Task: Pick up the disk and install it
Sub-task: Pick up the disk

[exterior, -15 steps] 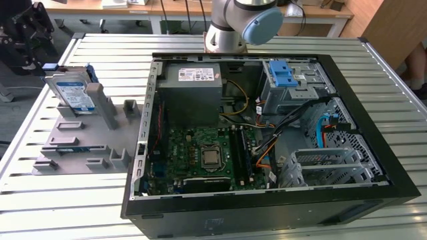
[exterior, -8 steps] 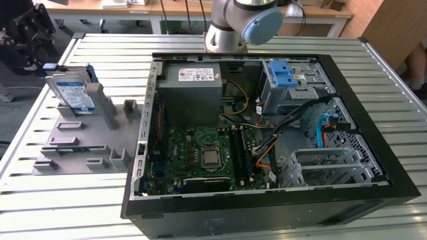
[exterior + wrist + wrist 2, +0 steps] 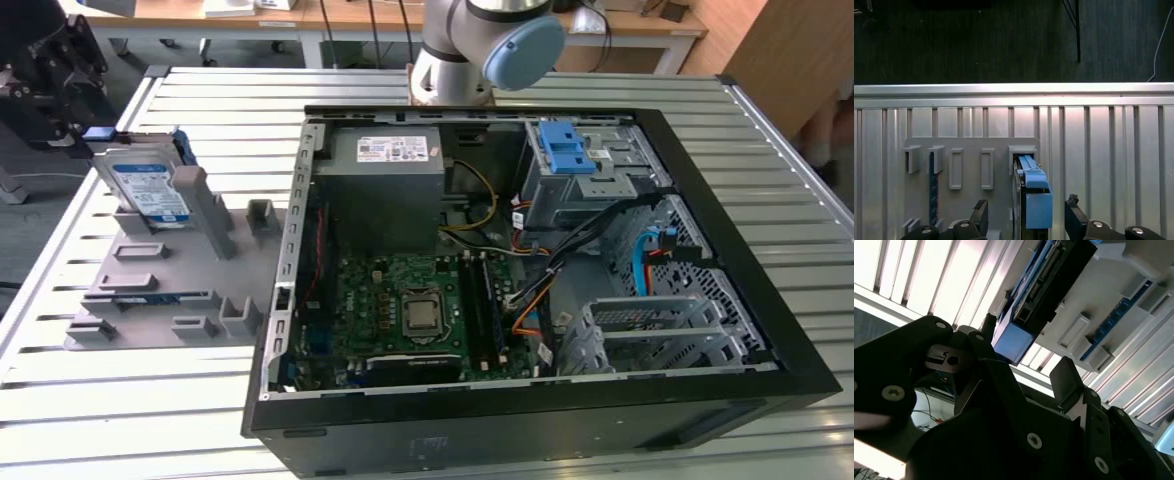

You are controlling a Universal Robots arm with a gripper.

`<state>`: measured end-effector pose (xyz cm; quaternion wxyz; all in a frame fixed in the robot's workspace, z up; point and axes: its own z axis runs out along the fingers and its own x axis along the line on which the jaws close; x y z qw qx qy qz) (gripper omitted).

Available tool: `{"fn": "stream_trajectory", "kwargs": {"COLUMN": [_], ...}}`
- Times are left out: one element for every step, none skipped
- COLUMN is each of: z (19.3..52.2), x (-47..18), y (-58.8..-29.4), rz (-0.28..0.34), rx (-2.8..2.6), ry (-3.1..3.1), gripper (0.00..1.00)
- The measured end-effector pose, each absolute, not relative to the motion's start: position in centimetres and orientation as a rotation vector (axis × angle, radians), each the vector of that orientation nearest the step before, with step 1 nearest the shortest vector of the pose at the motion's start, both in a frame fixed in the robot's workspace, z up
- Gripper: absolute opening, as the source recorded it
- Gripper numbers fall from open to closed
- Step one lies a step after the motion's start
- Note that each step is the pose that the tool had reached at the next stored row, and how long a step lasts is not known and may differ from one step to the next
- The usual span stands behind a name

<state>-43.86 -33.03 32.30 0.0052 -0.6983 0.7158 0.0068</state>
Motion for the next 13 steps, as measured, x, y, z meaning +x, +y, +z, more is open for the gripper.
{"fn": "stream_trajectory", "kwargs": {"z": [32.2, 32.1, 32.0, 31.9, 31.8, 31.7, 31.6, 31.4, 31.3, 31.2, 31.1, 31.0, 31.0], "x": [-43.9, -43.9, -43.9, -43.9, -43.9, -43.9, -44.0, -44.1, -44.2, -44.3, -44.3, -44.3, -44.4], "y": [-33.0, -32.9, -32.8, -32.8, -32.7, -32.7, -32.6, -32.5, -32.5, -32.3, -32.2, -32.0, -32.0], "rz": [0.022, 0.022, 0.021, 0.021, 0.021, 0.021, 0.021, 0.021, 0.021, 0.021, 0.021, 0.021, 0.021], "rx": [-2.187, -2.187, -2.187, -2.186, -2.187, -2.187, -2.187, -2.187, -2.187, -2.187, -2.187, -2.187, -2.187], "ry": [2.241, 2.241, 2.241, 2.241, 2.241, 2.241, 2.241, 2.241, 2.241, 2.241, 2.242, 2.242, 2.242], "gripper": [0.70, 0.70, 0.69, 0.69, 0.69, 0.62, 0.62, 0.62, 0.62, 0.62, 0.62, 0.62, 0.62]}}
